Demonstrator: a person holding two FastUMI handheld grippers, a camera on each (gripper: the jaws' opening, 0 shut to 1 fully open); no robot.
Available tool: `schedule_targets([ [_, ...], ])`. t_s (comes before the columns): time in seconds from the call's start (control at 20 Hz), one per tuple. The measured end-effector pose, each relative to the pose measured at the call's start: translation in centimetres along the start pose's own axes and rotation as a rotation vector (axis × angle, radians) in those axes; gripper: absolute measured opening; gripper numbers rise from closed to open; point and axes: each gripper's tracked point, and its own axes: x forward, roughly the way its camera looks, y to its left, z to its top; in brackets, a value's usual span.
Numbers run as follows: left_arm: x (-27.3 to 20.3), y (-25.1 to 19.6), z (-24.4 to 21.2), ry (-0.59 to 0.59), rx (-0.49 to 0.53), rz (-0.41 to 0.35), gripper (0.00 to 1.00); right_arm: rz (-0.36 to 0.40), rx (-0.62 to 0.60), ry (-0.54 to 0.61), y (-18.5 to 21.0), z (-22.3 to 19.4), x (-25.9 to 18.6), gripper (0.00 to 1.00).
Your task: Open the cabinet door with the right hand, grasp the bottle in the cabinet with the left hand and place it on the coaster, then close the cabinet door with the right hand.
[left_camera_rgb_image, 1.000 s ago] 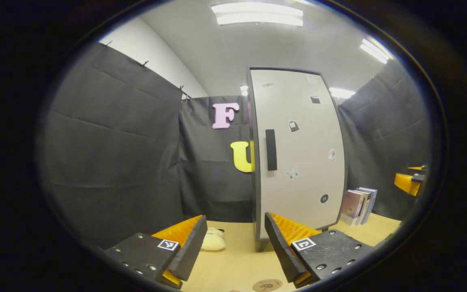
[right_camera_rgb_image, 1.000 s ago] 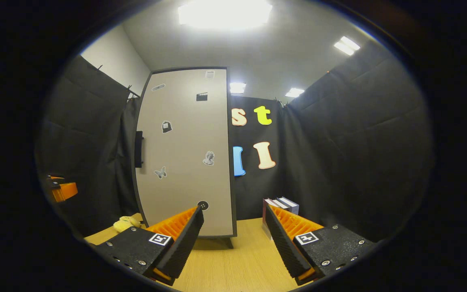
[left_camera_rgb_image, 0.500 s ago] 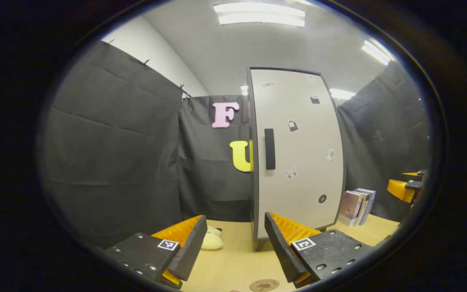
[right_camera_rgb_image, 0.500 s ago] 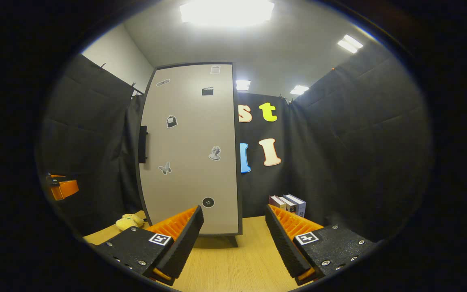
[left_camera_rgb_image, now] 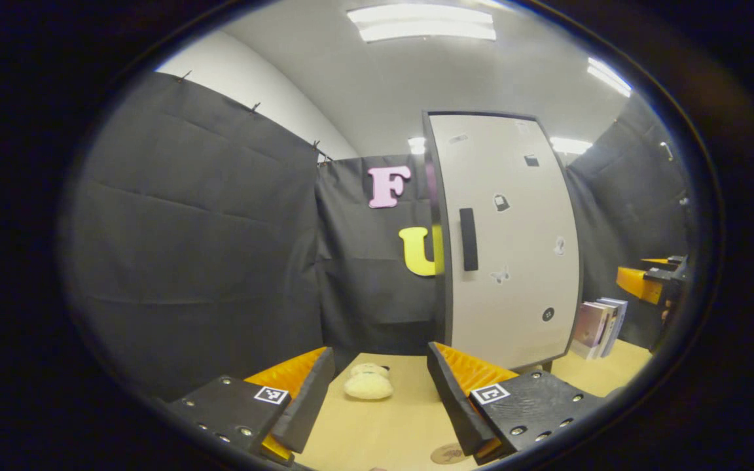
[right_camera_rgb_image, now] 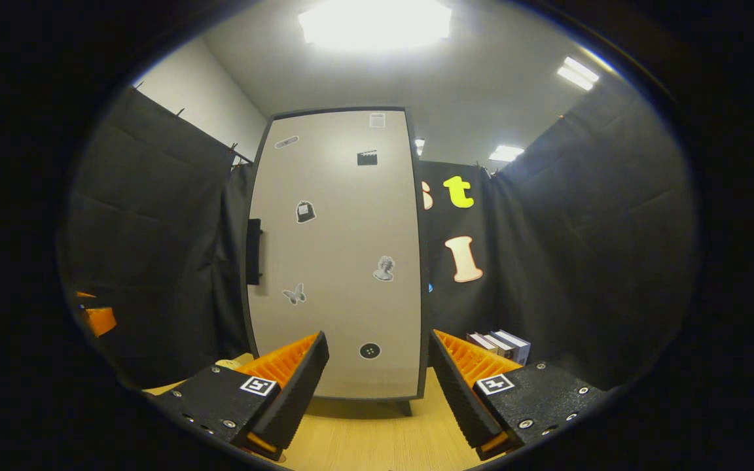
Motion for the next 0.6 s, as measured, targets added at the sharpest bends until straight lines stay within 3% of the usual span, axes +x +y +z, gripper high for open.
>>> schedule_targets([
  [0.5,-4.2,8.8,0.1,0.01,0.044,0.201,0.89,0.117,0.006,-0.027,8.0,3.3,7.2,0.95],
  [0.55,-4.5,9.5,0.0,0.013,0.042,0.216,0.82,0.132,0.003,-0.019,9.0,3.3,7.8,0.95],
  [0.6,-4.9,10.1,-0.1,0.015,0.039,0.23,0.86,0.146,-0.002,-0.012,10.0,3.3,8.4,0.95],
])
